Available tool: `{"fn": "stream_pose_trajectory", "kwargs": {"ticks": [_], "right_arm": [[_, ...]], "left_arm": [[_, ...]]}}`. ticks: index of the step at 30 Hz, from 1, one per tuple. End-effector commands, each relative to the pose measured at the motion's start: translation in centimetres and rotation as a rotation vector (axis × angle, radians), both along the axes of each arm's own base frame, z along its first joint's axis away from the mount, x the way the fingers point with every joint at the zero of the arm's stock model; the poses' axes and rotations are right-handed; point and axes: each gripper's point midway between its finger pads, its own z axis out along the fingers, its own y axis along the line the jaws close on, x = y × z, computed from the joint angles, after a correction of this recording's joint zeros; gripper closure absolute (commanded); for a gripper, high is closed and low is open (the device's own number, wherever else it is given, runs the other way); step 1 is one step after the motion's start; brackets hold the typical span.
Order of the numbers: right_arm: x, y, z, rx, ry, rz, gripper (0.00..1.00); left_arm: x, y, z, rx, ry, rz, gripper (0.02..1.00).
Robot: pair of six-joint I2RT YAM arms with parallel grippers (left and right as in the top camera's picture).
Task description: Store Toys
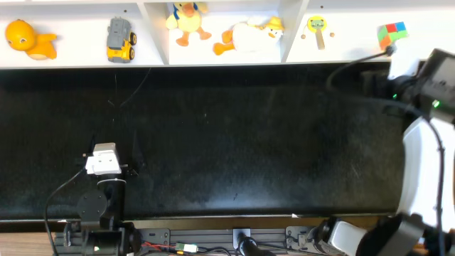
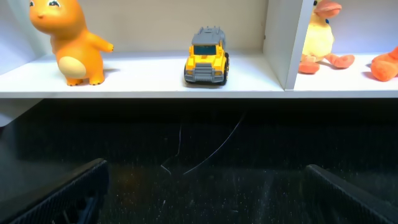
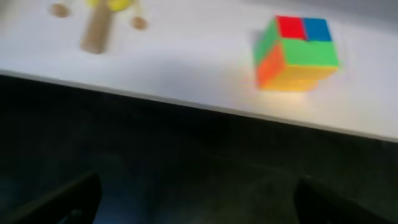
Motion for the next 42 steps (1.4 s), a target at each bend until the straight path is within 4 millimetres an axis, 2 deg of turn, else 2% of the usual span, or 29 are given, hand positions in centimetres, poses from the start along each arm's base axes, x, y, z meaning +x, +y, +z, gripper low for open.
{"fn": "stream_pose_trajectory", "kwargs": {"ticks": [1,5,10,13,16,20,23,37,42], "right_arm": [[-1.7,5.8,0.5,-0.043,-0.102,0.096,0.005],[-1.9,8.4,0.9,-0.044,-0.226,0.023,0.005],[-3.0,13.7,0.8,-0.016,-0.328,0.124,0.003],[-4.2,15.5,0.4,0.069,-0.372,0.126,0.005],[-5.7,15.5,-0.2,0.131,-0.410,0.097,0.005],[-8.0,15.2,-1.0,0.156,-0.480,0.087,0.007],[-9.1,15.1,-1.7,0.157,-0.500,0.088,0.005],[-12.1,14.4,-3.5,0.161,-0.634,0.083,0.005],[-12.6,14.1,-4.8,0.155,-0.588,0.072,0.005]], "left_arm": [[0.0,-0.1,0.1,0.015,-0.004,-0.006,0.023],[0.0,-0.1,0.1,0.015,-0.004,-0.006,0.020],[0.0,-0.1,0.1,0.015,-0.004,-0.006,0.020],[0.0,-0.1,0.1,0.015,-0.004,-0.006,0.020],[0.0,-0.1,0.1,0.015,-0.004,-0.006,0.020],[0.0,-0.1,0.1,0.015,-0.004,-0.006,0.020],[0.0,-0.1,0.1,0.015,-0.004,-0.006,0.020],[0.0,-0.1,0.1,0.015,-0.004,-0.006,0.020],[0.0,-0.1,0.1,0.015,-0.004,-0.006,0.020]]}}
